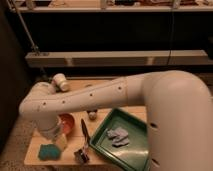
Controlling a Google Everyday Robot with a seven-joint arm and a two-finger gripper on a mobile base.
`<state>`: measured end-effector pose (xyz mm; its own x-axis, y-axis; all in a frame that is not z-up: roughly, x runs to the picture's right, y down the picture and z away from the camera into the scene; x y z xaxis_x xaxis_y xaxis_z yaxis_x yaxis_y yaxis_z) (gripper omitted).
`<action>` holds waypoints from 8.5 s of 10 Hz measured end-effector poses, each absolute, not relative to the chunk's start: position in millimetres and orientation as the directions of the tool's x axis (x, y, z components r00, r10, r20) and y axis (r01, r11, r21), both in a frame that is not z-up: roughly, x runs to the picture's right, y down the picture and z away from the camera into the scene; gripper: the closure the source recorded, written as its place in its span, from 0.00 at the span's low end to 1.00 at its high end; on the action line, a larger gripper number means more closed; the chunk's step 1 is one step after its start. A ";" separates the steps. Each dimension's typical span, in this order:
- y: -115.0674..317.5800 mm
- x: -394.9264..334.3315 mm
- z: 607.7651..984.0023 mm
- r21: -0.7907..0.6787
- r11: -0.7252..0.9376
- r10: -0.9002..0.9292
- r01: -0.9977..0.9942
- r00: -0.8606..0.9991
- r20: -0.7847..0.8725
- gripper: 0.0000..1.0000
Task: Wipe red bowl with sponge
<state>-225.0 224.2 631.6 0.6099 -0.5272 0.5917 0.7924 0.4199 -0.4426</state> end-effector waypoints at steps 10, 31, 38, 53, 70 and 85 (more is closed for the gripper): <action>248.9 -268.6 669.6 -0.247 0.500 -0.542 0.830 0.522 0.659 0.20; 304.4 -285.9 750.0 -0.277 0.471 -0.518 0.837 0.517 0.681 0.21; 297.1 -293.6 737.3 -0.281 0.463 -0.486 0.841 0.506 0.713 0.91; 66.6 -232.6 683.0 -0.108 0.621 -0.566 0.776 0.539 0.623 1.00; 81.6 -229.3 760.4 -0.224 0.684 -0.387 0.694 0.606 0.695 1.00; 143.8 -270.8 765.5 -0.185 0.538 -0.455 0.822 0.468 0.758 1.00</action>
